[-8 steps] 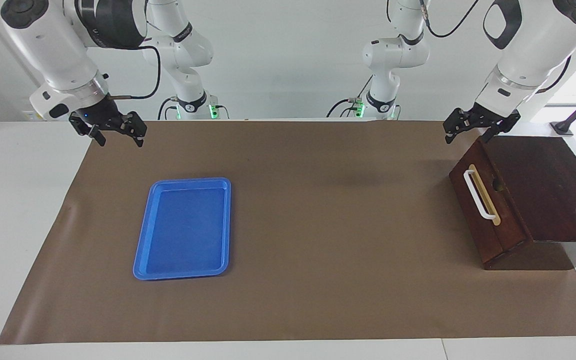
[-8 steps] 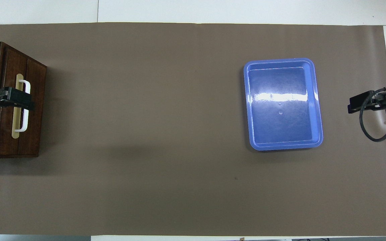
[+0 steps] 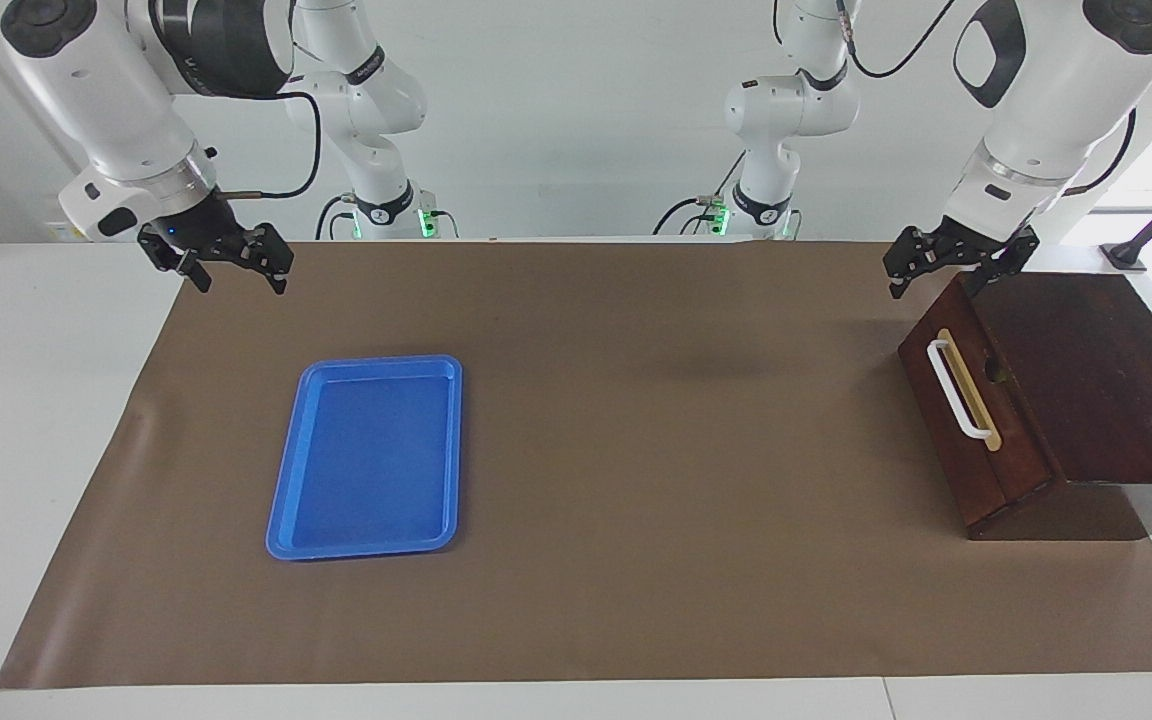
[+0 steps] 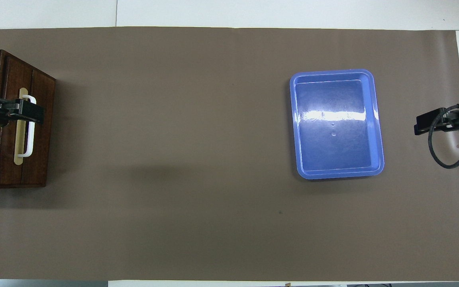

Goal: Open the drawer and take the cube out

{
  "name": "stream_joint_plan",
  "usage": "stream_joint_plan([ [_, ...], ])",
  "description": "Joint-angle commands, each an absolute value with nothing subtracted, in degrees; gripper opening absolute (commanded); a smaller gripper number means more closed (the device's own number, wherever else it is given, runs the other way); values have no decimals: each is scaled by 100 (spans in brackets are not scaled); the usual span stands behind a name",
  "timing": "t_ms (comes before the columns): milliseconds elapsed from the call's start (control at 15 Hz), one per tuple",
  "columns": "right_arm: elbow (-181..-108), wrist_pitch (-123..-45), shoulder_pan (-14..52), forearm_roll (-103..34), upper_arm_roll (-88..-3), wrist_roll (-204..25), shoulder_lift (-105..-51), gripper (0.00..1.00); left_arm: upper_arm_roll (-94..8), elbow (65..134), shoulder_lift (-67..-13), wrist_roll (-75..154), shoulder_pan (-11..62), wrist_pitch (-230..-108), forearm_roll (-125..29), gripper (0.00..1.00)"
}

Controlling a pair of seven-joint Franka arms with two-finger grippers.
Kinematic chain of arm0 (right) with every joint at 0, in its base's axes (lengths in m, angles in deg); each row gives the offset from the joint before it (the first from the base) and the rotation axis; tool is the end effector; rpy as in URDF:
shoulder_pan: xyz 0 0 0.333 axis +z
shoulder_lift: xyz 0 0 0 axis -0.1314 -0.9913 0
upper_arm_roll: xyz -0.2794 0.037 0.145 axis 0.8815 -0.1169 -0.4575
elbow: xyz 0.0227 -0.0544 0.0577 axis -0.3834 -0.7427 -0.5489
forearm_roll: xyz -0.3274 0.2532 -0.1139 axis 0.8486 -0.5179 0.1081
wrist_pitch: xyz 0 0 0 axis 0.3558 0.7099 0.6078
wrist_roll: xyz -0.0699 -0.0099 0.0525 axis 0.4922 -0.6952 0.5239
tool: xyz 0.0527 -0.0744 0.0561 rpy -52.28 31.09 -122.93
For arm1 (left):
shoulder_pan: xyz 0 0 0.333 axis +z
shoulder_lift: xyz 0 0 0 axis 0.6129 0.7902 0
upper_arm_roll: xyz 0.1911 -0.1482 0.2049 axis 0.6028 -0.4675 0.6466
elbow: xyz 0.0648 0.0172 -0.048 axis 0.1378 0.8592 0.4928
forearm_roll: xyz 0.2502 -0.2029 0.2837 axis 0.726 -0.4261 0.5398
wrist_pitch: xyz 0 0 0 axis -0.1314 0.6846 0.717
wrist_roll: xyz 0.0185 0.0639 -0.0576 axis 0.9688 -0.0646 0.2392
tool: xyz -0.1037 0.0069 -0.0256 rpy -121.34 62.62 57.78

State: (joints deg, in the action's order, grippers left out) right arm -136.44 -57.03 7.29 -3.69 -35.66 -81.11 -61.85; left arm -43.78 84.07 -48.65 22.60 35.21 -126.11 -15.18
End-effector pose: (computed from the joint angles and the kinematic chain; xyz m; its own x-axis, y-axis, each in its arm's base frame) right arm 0.5829 -0.0289 0.5840 0.9953 -0.0593 -0.0770 -0.0588 -0.9982 0.0087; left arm 0.6022 -0.0516 0.5903 0.9904 -0.1383 0.0080 -0.1362 -0.9825 -0.1273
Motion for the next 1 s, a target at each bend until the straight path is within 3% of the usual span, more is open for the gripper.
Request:
stream_joint_plan([
  [0, -13580, -5602, 641, -408, -3592, -8233, -6216, 100, -4332, 8756, -4753, 2321, 3165, -13288, -599, 100],
  [200, -13580, -5593, 641, -408, -3592, -8233, -6207, 100, -4332, 8939, -4279, 2681, 2963, -13771, 199, 100],
  [533, -13641, -5593, 659, -452, -3610, -8556, -6181, 100, -4297, 10125, -4251, 2734, 3383, -15388, 538, 100],
  [933, -13922, -5829, 738, -1031, -3628, -10076, -6058, 100, -4314, 10627, -4295, 2812, 3709, -15820, 652, 100],
])
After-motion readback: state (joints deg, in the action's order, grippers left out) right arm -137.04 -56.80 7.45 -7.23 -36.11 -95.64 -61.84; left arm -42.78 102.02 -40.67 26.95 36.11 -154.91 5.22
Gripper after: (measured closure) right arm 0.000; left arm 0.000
